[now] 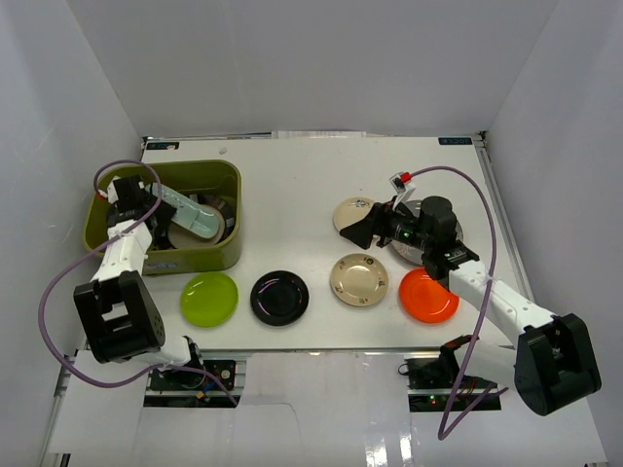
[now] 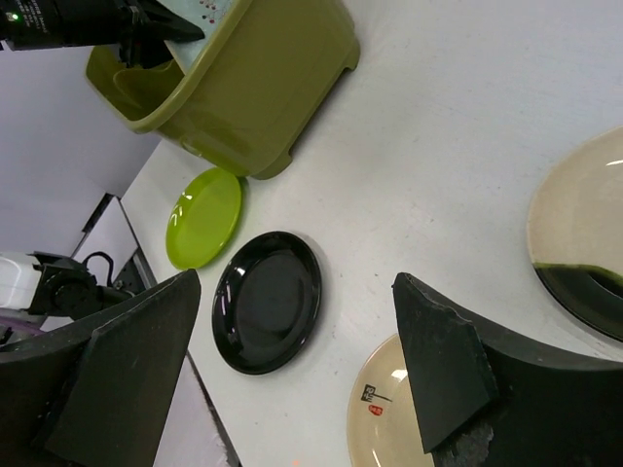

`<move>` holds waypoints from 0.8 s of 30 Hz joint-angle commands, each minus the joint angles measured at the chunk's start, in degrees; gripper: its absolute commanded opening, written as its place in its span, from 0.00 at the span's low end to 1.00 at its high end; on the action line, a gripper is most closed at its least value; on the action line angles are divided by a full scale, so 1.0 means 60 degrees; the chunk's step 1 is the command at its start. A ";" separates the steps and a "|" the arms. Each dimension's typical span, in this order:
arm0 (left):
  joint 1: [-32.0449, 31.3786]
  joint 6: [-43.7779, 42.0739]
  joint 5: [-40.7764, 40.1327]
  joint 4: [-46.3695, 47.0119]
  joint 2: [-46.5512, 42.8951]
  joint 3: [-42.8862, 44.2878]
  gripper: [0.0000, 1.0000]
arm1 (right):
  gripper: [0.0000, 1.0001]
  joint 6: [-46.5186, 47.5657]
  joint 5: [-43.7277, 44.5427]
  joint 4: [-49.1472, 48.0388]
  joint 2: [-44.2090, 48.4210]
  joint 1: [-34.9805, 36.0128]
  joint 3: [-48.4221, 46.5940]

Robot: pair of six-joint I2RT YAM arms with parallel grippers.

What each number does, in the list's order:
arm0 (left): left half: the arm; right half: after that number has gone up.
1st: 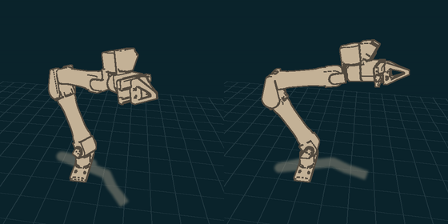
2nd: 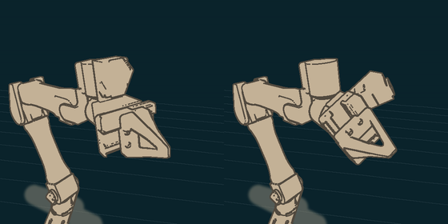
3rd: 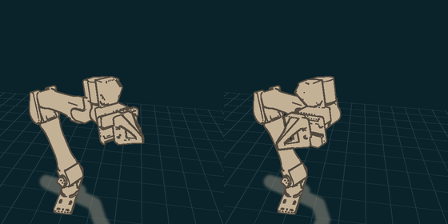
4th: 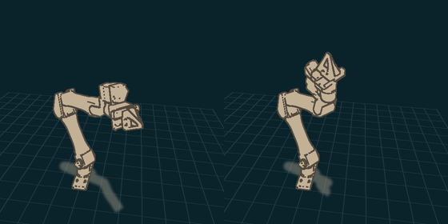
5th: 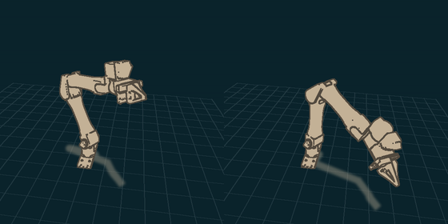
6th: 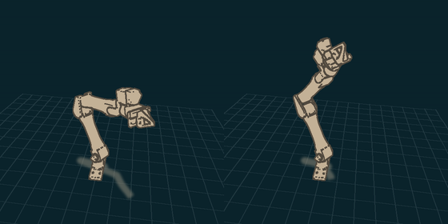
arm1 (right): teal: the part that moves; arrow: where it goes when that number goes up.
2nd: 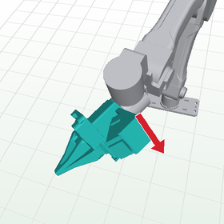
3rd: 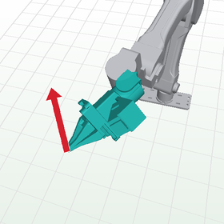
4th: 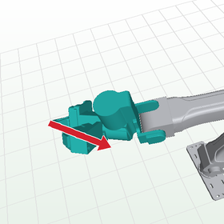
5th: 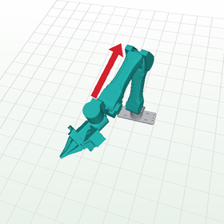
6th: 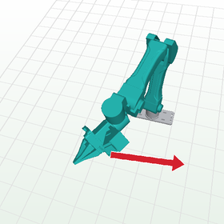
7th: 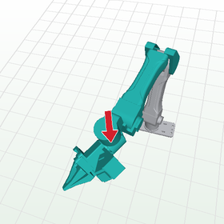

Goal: Place the plates into the plastic bin on the countertop

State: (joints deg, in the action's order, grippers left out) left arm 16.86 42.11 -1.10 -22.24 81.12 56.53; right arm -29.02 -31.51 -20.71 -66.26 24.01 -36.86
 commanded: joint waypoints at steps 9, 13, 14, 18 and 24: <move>-0.0012 -0.1112 -0.1512 0.0368 -0.0249 0.0567 0.98 | 0.98 0.0457 0.1923 0.0653 0.0000 -0.0178 0.0036; -0.0013 -0.1539 -0.2978 -0.0774 0.0512 0.1358 0.98 | 0.97 -0.0319 0.2056 0.0435 -0.0514 -0.0836 0.0020; -0.0071 -0.1568 -0.3125 -0.0819 0.0440 0.1374 0.98 | 0.97 -0.0422 0.2304 0.0332 -0.0471 -0.0983 0.0050; -0.0465 -0.1481 -0.2777 -0.0104 -0.0948 0.0833 0.98 | 0.97 -0.0525 0.2702 0.0361 -0.0163 -0.2530 0.0240; -0.1680 -0.1613 -0.0569 0.0718 -0.3159 0.0612 0.98 | 0.94 -0.1052 0.2161 0.0011 -0.0411 -0.6015 0.1352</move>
State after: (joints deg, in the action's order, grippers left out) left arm 10.37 33.45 -12.16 -22.13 69.52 59.75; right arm -33.15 -17.80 -18.06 -68.36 -5.06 -31.46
